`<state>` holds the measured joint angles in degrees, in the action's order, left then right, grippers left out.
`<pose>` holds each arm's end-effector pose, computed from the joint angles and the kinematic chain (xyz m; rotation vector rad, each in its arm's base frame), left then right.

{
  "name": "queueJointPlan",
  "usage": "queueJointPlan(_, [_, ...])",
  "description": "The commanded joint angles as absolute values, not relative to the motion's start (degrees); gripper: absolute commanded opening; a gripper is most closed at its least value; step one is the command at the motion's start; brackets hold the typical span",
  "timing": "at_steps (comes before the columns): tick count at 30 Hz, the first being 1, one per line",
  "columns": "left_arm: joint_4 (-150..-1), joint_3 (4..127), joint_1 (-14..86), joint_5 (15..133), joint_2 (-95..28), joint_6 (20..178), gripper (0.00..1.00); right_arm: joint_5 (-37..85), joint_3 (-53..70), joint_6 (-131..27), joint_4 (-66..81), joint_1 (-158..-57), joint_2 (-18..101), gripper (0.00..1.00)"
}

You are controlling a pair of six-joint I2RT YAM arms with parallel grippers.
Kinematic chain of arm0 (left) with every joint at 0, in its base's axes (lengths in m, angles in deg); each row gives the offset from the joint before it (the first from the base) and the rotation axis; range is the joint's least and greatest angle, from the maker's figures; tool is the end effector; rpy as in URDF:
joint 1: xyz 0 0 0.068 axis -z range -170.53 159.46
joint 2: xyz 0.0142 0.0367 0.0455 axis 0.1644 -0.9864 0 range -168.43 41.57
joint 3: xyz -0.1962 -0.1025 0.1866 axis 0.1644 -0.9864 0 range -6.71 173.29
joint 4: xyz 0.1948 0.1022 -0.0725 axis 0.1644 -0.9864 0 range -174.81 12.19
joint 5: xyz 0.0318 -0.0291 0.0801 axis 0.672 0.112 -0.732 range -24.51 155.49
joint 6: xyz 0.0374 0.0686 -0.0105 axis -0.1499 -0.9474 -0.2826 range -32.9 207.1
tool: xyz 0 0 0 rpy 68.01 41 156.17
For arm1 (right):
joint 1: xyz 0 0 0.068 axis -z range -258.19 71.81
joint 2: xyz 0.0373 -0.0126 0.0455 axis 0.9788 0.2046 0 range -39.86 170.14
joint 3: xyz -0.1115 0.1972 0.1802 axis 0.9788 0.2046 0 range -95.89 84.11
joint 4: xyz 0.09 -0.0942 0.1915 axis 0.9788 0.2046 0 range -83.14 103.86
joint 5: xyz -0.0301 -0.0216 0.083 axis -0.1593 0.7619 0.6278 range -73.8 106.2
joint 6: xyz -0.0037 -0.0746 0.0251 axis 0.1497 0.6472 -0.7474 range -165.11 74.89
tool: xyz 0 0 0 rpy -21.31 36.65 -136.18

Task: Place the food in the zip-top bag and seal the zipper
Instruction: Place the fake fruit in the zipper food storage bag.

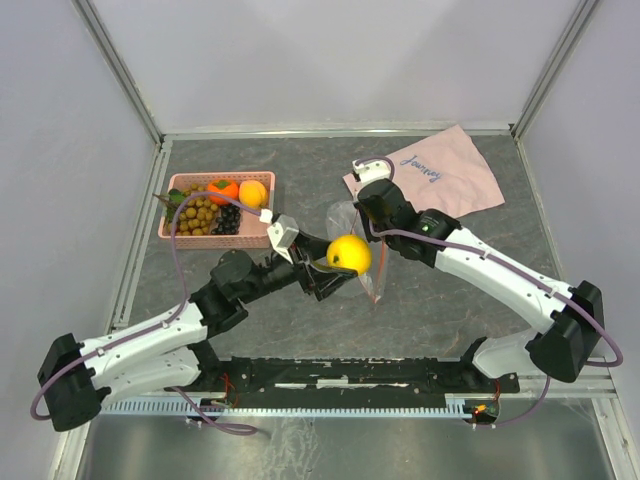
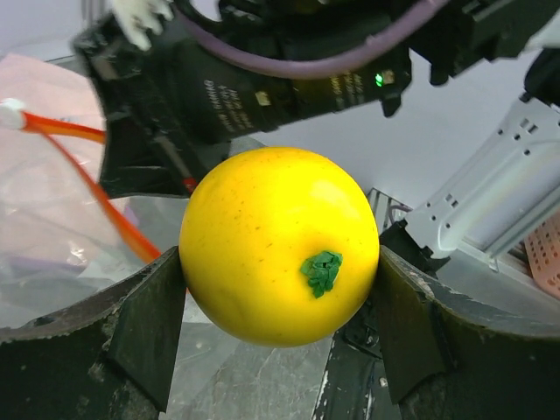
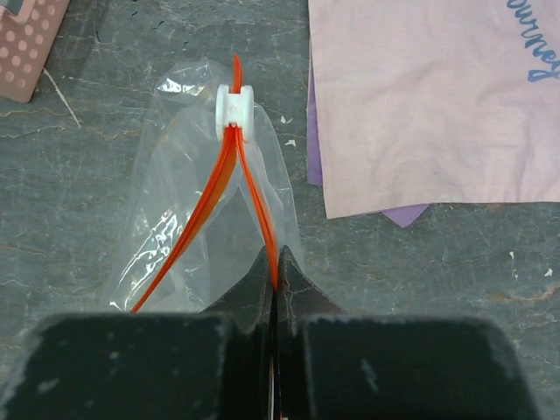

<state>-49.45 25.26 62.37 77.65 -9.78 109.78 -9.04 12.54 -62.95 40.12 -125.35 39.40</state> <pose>0.1113 -0.1711 0.3409 0.5814 1.4232 -1.2225 0.2173 0.1920 0.3321 -0.3387 2.1820 0.1238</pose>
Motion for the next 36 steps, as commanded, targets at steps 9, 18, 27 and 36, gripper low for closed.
queueJointPlan(9, [-42.73,24.60,68.05,69.38,-16.76,96.33,0.44,-5.27,10.33,-64.52,40.90,-125.65,38.48,0.02])
queueJointPlan(18, [-49.80,24.21,68.05,59.11,-18.22,97.70,0.44,-2.84,10.73,-65.16,39.97,-125.65,37.79,0.02])
queueJointPlan(27, [-57.55,28.35,68.07,51.73,-20.56,101.00,0.50,0.29,11.90,-66.79,38.40,-125.68,37.45,0.02])
queueJointPlan(36, [-61.47,30.92,68.15,53.74,-20.47,103.72,0.75,1.33,13.00,-68.26,36.54,-125.65,37.30,0.02])
